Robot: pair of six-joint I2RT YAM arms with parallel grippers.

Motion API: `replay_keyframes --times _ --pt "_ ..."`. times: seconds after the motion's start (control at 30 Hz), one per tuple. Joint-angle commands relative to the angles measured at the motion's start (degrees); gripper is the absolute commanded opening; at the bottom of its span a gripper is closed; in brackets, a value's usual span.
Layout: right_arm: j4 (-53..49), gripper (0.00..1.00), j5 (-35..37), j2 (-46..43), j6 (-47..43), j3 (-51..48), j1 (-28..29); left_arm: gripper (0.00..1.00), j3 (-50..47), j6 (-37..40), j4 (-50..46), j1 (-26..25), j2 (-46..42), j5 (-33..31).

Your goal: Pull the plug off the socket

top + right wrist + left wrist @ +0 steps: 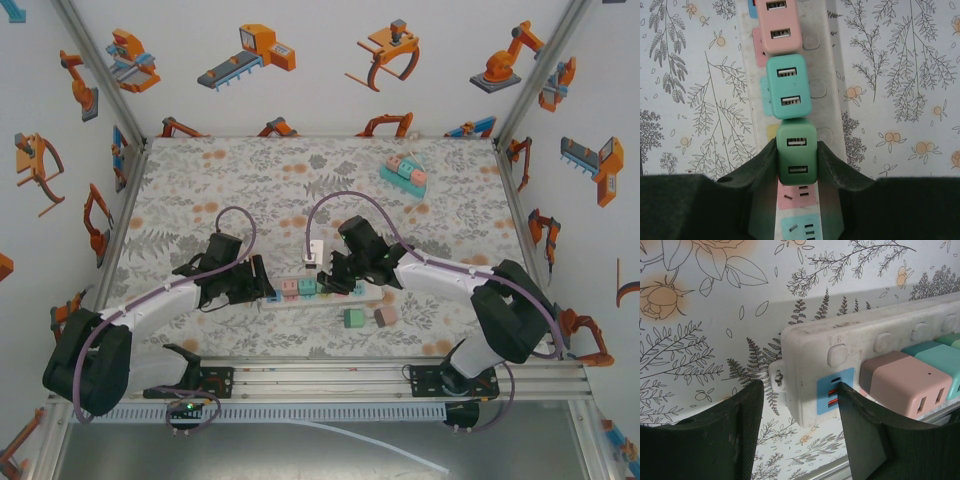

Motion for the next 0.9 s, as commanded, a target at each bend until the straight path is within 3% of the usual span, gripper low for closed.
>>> replay_keyframes --times 0.0,0.3,0.57,0.7,0.87 --pt "2.19 0.15 -1.65 -2.49 2.09 2.31 -0.63 0.57 -1.70 0.79 -6.65 -0.20 2.00 -6.24" --pt "1.50 0.15 -6.13 -5.96 -1.98 1.16 -0.63 0.57 -1.61 0.59 -6.63 -0.23 1.94 -6.97" --pt "1.17 0.15 -4.18 -8.52 -0.57 0.86 -0.63 0.58 -2.29 0.25 -6.20 -0.14 0.51 -6.09" --pt "4.66 0.12 2.03 -10.84 9.82 0.47 -0.63 0.61 -2.58 -0.96 -3.35 -0.16 -2.75 -0.87" --pt "7.01 0.08 12.55 -13.98 34.93 1.30 -0.65 0.67 0.01 -0.98 -7.27 -0.12 -9.73 -2.79"
